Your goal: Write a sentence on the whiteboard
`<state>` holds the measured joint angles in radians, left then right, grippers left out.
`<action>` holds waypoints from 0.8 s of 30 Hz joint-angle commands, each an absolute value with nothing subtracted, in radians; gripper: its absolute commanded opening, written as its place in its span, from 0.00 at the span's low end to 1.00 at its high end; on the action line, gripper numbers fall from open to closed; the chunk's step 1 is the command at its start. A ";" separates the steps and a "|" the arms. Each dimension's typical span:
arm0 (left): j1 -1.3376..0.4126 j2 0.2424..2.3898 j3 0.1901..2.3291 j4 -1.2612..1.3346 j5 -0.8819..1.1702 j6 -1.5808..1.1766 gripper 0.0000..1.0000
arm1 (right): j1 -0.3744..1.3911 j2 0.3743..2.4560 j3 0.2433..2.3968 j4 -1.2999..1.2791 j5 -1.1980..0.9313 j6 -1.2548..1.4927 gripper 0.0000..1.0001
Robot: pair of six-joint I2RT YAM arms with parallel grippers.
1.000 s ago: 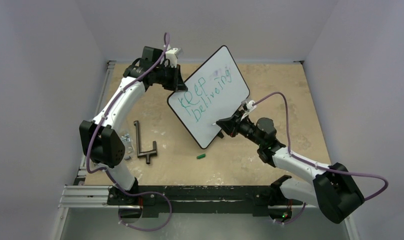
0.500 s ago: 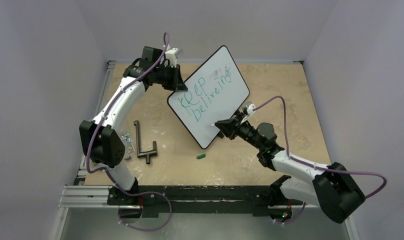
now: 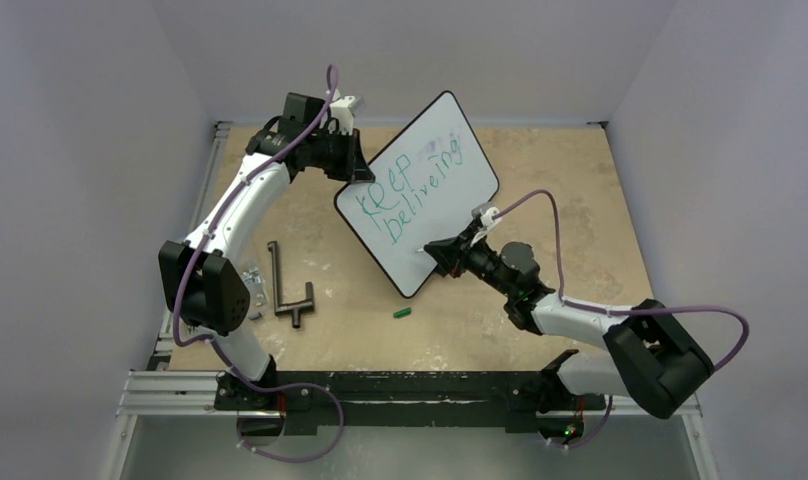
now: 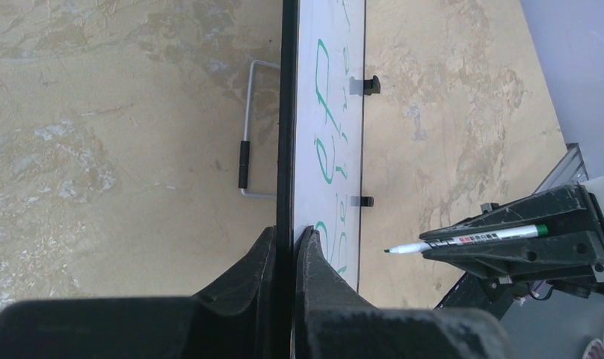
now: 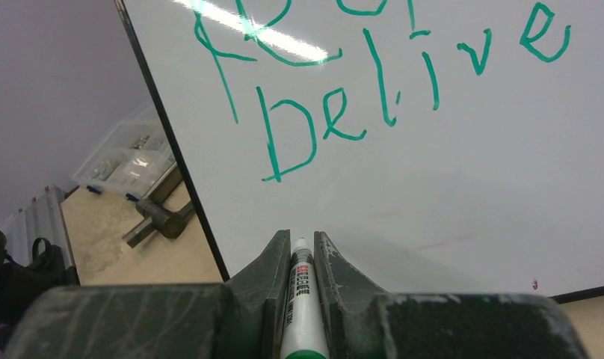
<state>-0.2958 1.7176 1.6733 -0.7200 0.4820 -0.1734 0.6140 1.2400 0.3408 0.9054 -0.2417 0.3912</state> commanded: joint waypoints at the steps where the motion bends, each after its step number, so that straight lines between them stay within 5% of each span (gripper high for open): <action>1: -0.251 1.735 1.660 -0.778 0.183 -0.045 0.00 | 0.630 1.284 0.414 0.952 -0.191 0.361 0.00; 24: -0.244 1.728 1.667 -0.782 0.204 -0.054 0.00 | 0.689 1.445 0.493 0.964 -0.179 0.355 0.00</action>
<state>-0.2909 1.7176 1.6733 -0.7200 0.4988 -0.1692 0.6712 1.4387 0.4580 0.9215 -0.1917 0.3756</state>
